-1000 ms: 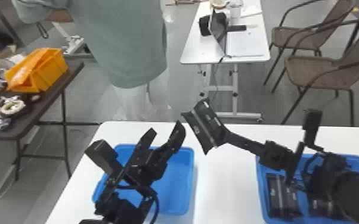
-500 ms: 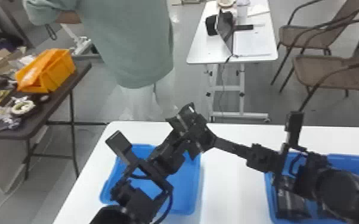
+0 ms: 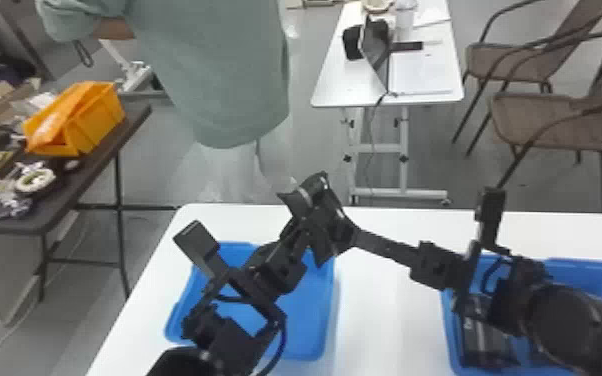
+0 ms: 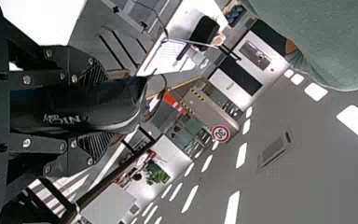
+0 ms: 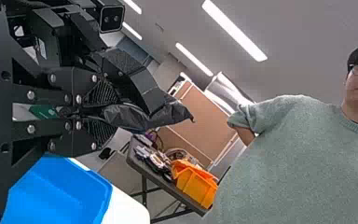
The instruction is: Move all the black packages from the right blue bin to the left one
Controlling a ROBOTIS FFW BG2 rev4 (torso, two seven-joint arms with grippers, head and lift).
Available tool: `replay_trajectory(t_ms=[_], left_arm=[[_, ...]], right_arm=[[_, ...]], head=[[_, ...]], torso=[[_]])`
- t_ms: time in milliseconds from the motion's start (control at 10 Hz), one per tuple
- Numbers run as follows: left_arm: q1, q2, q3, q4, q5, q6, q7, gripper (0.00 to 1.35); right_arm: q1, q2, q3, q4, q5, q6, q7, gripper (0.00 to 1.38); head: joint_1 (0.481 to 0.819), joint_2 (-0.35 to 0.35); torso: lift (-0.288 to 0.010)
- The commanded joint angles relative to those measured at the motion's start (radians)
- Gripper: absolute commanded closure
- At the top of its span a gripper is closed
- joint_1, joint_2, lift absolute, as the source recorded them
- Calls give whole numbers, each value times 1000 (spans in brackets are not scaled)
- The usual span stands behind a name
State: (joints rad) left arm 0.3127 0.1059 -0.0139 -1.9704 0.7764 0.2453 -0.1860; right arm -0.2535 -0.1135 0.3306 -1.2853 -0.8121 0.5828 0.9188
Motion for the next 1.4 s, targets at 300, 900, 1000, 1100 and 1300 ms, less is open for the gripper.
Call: replay_trajectory(t_ms=[300, 900, 1000, 1100, 1300], left_arm=[[32, -6, 26, -11, -131, -113, 31, 1222], [189, -69, 114, -4, -855, -38, 65, 1222], [187, -64, 112, 10, -928, -24, 54, 1222], [178, -64, 101, 10, -1029, -20, 49, 1222], [141, -68, 88, 41, -1135, -46, 37, 1222]], right_arm=[[51, -2, -82, -78, 140, 20, -37, 81], [342, 49, -320, -480, 608, 52, -285, 124], [359, 52, -321, -502, 648, 43, -304, 124], [373, 60, -321, -522, 694, 34, -313, 124], [384, 68, -321, -540, 740, 26, -314, 124]], head=[[695, 259], [695, 226], [695, 220], [695, 214], [695, 205]], torso=[[-42], [-42], [-42], [-42], [-42]])
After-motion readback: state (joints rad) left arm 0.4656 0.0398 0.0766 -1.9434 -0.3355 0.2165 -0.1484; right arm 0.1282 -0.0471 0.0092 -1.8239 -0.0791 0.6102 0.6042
